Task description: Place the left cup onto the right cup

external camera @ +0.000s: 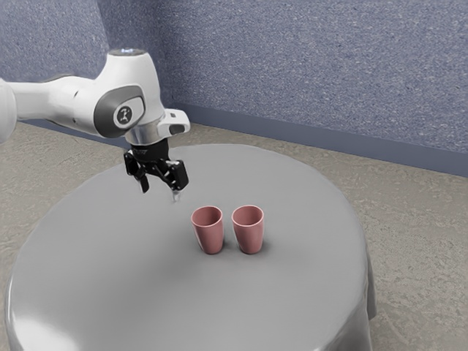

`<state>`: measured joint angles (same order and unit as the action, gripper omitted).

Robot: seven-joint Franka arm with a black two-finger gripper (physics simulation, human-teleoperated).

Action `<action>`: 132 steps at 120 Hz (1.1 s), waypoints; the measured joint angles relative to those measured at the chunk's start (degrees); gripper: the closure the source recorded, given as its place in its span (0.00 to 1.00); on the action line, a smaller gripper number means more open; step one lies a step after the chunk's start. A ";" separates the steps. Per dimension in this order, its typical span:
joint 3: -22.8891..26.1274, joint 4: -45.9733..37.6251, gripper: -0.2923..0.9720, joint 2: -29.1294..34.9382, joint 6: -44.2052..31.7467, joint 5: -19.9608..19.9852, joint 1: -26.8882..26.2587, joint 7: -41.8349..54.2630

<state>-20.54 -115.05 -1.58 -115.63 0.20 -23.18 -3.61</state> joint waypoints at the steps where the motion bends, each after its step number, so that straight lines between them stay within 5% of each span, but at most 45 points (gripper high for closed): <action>1: 0.01 -0.15 0.24 0.01 -0.10 -0.03 0.02 -0.08; 96: 3.76 -5.19 0.25 1.50 -1.74 -1.11 -0.36 13.10; 132: 6.01 -6.30 0.25 1.00 -3.32 3.13 -0.22 20.28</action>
<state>-14.54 -121.35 -0.58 -118.95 3.33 -23.40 16.67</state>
